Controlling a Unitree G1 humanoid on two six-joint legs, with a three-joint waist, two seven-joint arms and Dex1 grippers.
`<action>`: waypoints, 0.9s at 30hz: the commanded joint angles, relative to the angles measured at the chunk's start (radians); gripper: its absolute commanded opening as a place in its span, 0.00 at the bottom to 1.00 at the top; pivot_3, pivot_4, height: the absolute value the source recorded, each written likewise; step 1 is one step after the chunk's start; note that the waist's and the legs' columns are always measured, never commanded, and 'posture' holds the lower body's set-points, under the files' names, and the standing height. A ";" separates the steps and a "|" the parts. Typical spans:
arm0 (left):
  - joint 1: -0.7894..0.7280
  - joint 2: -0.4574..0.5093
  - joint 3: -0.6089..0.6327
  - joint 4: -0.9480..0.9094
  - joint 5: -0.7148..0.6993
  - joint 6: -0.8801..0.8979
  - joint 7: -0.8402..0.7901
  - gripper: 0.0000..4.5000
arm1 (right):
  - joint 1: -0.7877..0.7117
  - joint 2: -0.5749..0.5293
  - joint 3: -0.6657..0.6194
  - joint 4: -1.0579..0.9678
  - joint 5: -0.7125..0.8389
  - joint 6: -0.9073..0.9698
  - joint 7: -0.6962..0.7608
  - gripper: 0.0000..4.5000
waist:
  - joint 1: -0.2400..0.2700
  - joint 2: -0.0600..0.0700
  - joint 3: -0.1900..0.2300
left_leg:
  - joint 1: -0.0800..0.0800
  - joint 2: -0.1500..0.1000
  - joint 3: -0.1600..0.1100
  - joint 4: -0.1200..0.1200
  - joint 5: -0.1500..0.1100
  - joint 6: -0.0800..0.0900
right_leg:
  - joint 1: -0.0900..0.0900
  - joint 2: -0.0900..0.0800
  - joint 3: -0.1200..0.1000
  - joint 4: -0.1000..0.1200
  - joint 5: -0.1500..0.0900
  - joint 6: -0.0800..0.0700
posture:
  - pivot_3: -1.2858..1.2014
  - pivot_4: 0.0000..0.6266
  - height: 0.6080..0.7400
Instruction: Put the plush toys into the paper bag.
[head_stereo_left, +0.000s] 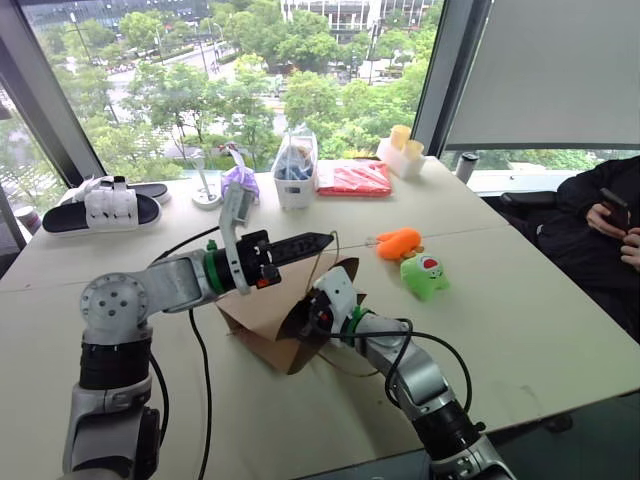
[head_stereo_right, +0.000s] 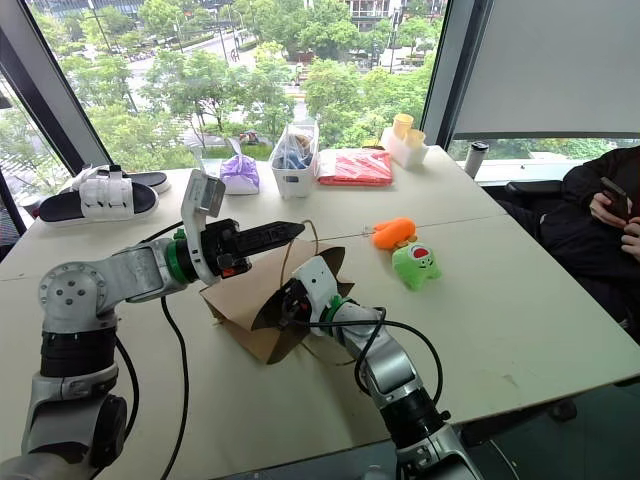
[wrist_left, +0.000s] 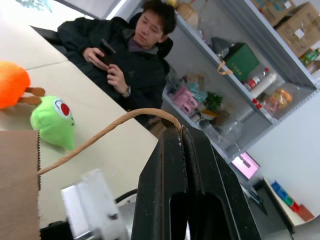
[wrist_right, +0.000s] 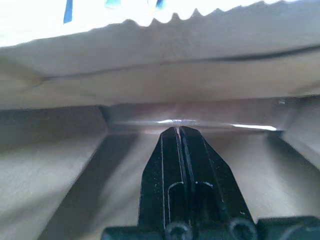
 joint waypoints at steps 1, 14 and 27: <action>-0.017 0.007 0.005 -0.023 -0.016 -0.036 -0.014 0.01 | -0.045 0.024 0.006 0.133 -0.020 -0.073 -0.007 0.00 | 0.000 0.000 0.000 | 0.000 0.000 0.000 0.000 0.000 0.000 | 0.000 0.000 0.000 0.000 0.000 0.000 | 0.52 0.24 1.00; -0.095 0.027 -0.003 -0.037 -0.052 -0.056 -0.017 0.01 | -0.089 0.030 0.030 0.308 -0.086 -0.102 -0.003 0.00 | -0.003 0.000 0.000 | 0.001 0.000 0.000 0.000 0.000 0.000 | 0.000 0.000 0.000 0.000 0.000 0.000 | 0.52 0.24 1.00; -0.113 0.054 -0.022 -0.008 -0.210 -0.086 0.025 0.01 | -0.087 0.044 0.025 0.321 -0.095 -0.094 -0.002 0.00 | -0.004 0.000 0.000 | 0.000 0.000 0.000 0.000 0.000 0.000 | 0.000 0.001 0.001 0.000 0.000 0.000 | 0.52 0.24 1.00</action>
